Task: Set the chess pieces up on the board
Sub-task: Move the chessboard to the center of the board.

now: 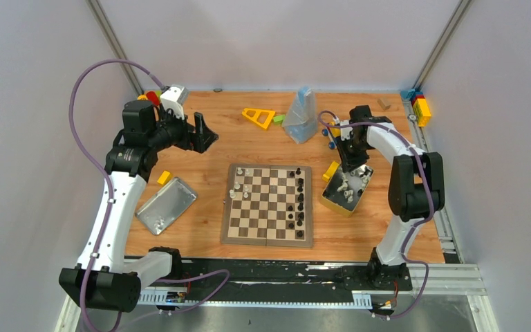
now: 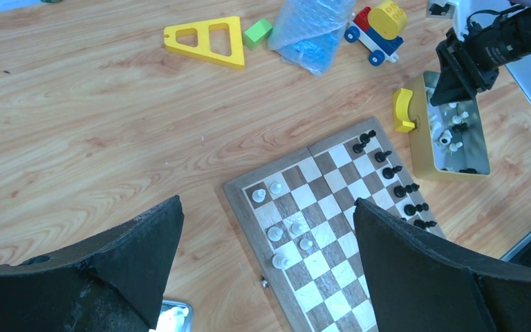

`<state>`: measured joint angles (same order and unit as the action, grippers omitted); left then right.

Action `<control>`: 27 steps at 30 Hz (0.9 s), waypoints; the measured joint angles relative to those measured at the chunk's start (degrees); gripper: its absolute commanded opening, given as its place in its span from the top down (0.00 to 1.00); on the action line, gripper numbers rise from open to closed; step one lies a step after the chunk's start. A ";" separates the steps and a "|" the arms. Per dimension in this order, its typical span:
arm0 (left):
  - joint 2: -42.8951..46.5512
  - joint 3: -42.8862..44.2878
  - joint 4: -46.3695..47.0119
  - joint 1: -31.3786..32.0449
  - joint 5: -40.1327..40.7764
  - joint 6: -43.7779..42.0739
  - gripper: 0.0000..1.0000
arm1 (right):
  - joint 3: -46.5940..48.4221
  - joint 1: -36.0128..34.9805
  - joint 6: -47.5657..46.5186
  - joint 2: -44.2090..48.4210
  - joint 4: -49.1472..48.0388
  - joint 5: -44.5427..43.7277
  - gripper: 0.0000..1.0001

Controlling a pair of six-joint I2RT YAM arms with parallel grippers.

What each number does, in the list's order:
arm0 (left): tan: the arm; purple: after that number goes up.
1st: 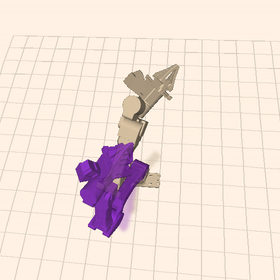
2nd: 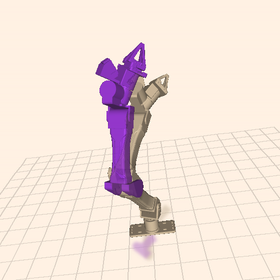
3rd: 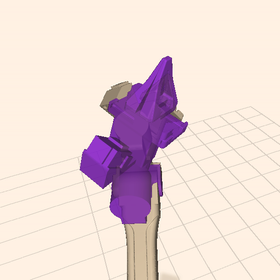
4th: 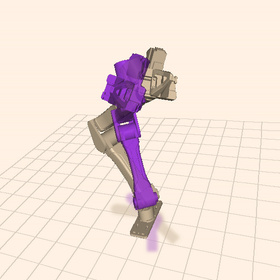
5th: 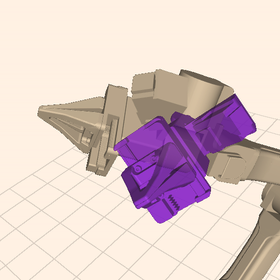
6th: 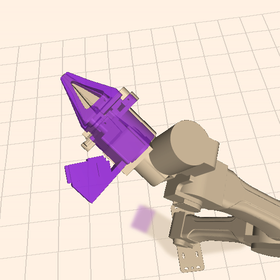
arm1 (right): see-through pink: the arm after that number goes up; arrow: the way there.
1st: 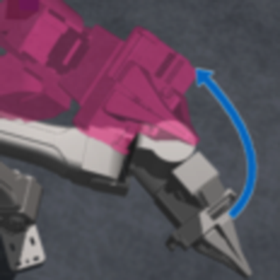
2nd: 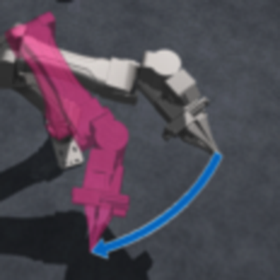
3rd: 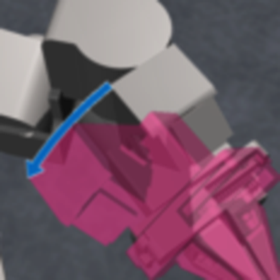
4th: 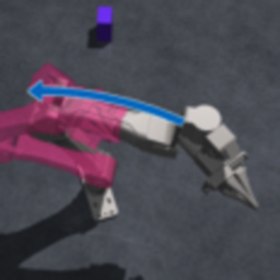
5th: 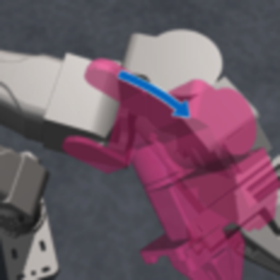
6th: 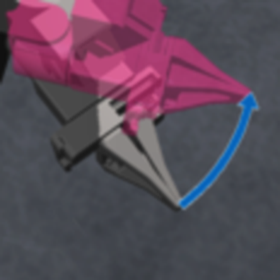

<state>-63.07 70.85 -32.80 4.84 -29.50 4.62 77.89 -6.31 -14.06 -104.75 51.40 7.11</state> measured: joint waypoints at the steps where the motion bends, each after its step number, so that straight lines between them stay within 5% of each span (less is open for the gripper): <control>1: 0.02 0.00 0.02 0.00 0.00 0.00 0.00 | 0.00 -0.04 0.15 -0.66 -0.63 0.00 0.74; 10: 0.79 -0.70 0.46 0.00 0.02 -0.02 0.00 | -0.26 -0.04 -0.85 -2.36 -5.75 4.15 0.73; 13: 0.90 -0.81 0.50 0.00 0.04 0.00 0.00 | -0.90 -0.15 -0.96 -1.90 -6.60 4.85 0.66; 27: 0.94 -0.98 0.87 0.00 0.11 0.00 0.00 | -3.58 -1.86 3.50 7.43 -7.17 8.94 0.58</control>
<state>-62.13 69.87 -31.92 4.84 -29.39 4.62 74.30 -8.16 -10.57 -97.32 44.23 16.05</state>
